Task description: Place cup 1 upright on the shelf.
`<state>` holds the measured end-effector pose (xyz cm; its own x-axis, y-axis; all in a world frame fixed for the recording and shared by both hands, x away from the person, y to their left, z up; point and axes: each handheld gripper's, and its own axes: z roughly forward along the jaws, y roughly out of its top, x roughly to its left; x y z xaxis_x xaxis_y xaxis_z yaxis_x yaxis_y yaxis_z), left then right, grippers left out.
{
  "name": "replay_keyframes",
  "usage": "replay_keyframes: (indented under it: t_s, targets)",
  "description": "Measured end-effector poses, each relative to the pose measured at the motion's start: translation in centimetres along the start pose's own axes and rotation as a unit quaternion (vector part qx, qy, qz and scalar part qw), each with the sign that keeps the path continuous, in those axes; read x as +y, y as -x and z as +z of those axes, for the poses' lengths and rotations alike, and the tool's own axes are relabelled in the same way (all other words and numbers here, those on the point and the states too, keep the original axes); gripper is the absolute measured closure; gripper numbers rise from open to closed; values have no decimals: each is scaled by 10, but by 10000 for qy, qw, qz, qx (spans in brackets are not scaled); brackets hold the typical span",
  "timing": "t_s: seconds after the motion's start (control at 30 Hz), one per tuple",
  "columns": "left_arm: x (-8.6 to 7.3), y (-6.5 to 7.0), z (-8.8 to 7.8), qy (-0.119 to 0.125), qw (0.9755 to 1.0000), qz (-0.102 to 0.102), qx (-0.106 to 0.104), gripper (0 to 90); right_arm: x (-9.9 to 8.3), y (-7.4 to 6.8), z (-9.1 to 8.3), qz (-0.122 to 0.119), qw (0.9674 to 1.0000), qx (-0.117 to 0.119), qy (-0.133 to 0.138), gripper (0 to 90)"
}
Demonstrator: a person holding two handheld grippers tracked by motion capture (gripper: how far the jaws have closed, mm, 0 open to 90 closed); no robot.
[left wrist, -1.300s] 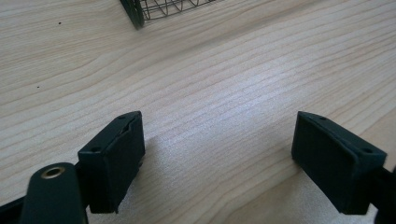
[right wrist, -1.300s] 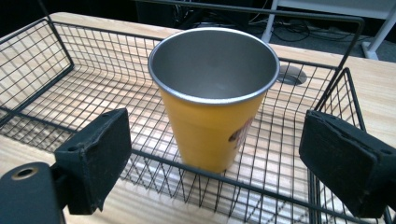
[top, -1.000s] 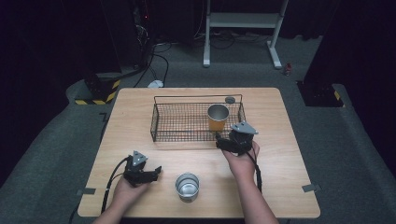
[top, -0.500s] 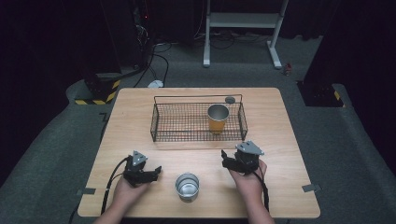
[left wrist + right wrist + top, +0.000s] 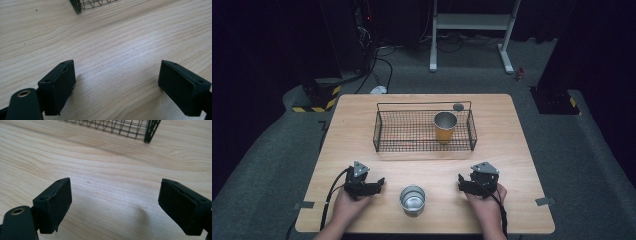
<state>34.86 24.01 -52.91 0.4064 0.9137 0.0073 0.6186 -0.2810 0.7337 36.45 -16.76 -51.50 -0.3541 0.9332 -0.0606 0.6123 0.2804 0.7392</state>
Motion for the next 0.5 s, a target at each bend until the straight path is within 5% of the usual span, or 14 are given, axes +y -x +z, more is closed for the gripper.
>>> replay_keyframes:
  t_s: [0.5]
  targets:
    - [0, 0, 0, -102, 9998, -112, 148, 86, -9, 6, 5, 63, 9998, 49, -201, 133]
